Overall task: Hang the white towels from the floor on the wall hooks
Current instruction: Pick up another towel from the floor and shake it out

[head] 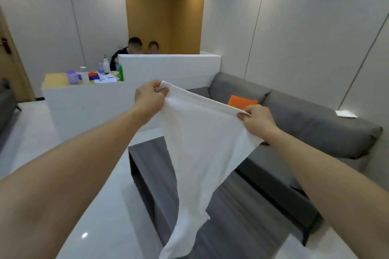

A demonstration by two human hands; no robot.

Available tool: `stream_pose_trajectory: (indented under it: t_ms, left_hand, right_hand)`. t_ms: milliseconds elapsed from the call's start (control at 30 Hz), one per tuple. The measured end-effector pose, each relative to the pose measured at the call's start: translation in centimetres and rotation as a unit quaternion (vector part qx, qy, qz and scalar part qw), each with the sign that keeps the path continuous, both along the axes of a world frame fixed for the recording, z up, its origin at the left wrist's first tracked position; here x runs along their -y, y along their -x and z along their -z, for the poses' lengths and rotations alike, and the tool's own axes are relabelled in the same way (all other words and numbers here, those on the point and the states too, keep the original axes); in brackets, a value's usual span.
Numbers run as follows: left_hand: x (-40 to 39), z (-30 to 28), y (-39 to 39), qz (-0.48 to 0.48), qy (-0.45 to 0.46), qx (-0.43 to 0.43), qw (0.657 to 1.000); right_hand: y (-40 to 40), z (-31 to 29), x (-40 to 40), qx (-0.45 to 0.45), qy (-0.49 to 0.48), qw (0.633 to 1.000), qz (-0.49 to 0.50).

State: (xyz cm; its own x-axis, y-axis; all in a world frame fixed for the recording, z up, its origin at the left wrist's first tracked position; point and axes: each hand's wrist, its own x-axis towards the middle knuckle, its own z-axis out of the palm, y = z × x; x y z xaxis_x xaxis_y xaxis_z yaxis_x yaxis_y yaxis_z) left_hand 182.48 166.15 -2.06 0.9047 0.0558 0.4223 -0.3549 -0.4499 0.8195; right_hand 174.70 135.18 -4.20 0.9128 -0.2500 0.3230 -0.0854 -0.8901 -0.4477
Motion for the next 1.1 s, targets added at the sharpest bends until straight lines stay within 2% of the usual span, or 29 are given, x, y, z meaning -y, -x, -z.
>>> stream_pose_trajectory:
  t_ms: [100, 300, 433, 567, 800, 967, 1100]
  left_hand:
    - [0.6, -1.7, -4.8, -0.086, -0.009, 0.028, 0.996]
    - [3.0, -3.4, -9.9, -0.226, 0.057, 0.033, 0.972]
    - [5.4, -1.0, -10.0, -0.305, 0.053, 0.017, 0.951]
    - [8.9, 4.2, -9.2, -0.327, 0.038, -0.036, 0.943]
    - [15.0, 18.3, -3.5, -0.331, -0.005, -0.212, 0.919]
    - [18.8, 27.1, 3.5, -0.29, -0.077, -0.343, 0.89]
    - [21.3, 32.5, 10.0, -0.256, -0.104, -0.41, 0.869]
  right_hand:
    - [-8.4, -1.4, 1.6, 0.06, 0.039, 0.997, -0.036]
    - [-20.1, -3.8, 5.9, 0.132, 0.002, 0.981, -0.143]
    - [-24.2, -2.3, 9.0, 0.101, -0.051, 0.955, -0.273]
    - [-27.1, 2.6, 12.6, 0.048, -0.021, 0.947, -0.318]
    - [-25.1, 16.0, 18.3, -0.14, -0.013, 0.94, -0.311]
    - [-18.3, 25.4, 21.9, -0.229, -0.007, 0.93, -0.286]
    - [-11.1, 31.1, 24.5, -0.278, 0.01, 0.921, -0.272]
